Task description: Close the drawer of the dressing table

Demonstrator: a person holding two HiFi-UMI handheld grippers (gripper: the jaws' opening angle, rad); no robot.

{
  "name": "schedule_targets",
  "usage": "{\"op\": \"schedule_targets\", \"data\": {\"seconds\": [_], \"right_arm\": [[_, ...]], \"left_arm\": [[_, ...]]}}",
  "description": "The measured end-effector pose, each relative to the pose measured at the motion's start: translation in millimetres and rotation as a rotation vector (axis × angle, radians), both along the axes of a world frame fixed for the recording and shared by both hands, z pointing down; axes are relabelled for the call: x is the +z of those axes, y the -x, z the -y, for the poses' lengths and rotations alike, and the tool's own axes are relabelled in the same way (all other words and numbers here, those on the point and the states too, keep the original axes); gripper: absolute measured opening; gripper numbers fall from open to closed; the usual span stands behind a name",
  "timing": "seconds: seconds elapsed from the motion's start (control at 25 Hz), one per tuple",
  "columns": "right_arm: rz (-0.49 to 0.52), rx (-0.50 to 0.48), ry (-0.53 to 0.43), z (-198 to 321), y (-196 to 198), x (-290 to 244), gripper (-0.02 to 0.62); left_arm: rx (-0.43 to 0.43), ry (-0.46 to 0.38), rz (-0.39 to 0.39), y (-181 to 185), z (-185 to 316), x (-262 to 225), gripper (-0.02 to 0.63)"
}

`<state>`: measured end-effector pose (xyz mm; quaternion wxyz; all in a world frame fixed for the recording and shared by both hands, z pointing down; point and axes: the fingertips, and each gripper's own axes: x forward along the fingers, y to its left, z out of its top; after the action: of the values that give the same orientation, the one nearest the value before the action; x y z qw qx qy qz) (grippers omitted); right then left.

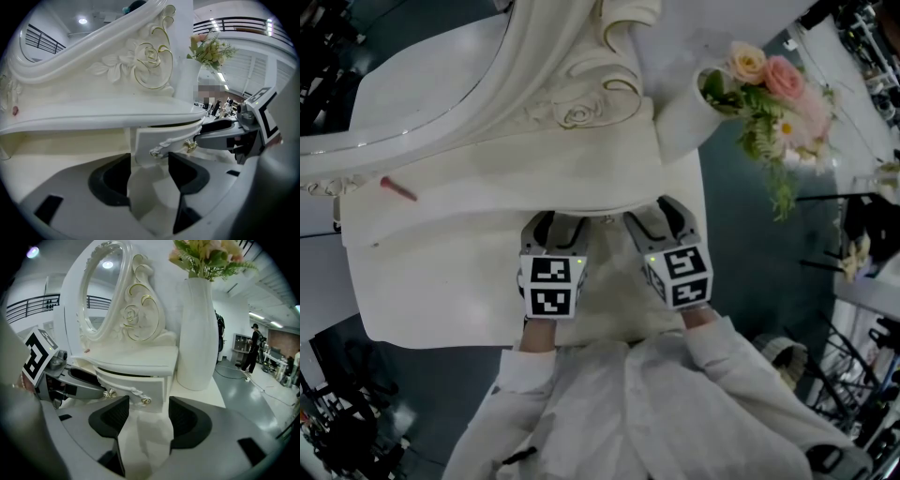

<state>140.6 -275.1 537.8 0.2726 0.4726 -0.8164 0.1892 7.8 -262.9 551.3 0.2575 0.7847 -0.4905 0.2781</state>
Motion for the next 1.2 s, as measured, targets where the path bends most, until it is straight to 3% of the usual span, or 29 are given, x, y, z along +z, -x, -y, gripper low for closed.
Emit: {"op": "schedule_targets", "data": {"seconds": [1.2], "right_arm": [[0.007, -0.011, -0.01, 21, 9, 0, 0.241]], "left_arm": [[-0.023, -0.025, 0.015, 2, 20, -2, 0.232]]}}
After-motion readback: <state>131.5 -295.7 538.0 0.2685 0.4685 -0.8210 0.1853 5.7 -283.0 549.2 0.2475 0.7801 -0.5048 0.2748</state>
